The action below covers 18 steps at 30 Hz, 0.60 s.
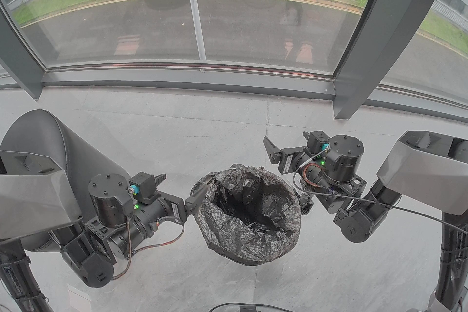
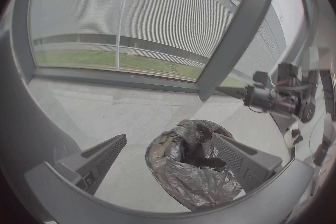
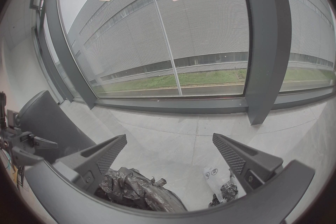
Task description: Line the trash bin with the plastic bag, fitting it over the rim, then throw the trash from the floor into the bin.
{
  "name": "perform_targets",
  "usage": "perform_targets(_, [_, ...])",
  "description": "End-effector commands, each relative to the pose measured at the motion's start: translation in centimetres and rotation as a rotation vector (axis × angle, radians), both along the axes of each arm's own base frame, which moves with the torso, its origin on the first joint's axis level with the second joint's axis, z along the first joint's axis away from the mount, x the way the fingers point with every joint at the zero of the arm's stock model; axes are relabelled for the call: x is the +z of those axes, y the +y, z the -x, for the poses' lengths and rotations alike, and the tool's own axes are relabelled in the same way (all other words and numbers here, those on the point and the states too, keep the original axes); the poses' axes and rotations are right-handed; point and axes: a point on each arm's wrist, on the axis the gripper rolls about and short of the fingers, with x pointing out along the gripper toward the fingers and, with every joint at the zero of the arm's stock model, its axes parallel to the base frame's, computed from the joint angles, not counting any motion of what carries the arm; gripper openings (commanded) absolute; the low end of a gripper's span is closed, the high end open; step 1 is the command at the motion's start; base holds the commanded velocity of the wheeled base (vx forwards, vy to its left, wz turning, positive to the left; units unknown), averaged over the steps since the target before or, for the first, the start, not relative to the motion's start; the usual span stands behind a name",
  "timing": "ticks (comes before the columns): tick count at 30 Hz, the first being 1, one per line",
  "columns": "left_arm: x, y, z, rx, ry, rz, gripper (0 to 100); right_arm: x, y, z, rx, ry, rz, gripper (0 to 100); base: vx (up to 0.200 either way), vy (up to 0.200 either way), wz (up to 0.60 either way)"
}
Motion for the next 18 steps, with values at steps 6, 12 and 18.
perform_targets(6, [-0.7, -5.9, 3.8, -0.188, -0.021, -0.093, 100, 1.7, -1.8, -0.3, -0.033, -0.030, -0.033, 100, 0.000, 0.000, 0.00])
perform_targets(12, [-2.7, -8.5, 3.8, -0.252, 0.003, -0.115, 100, 1.6, -1.9, -0.4, -0.034, -0.028, -0.034, 100, 0.000, 0.000, 0.00])
perform_targets(18, [-5.3, -10.1, 2.0, -0.251, 0.022, -0.131, 100, 1.5, -1.9, -0.5, -0.036, -0.025, -0.034, 100, 0.000, 0.000, 0.00])
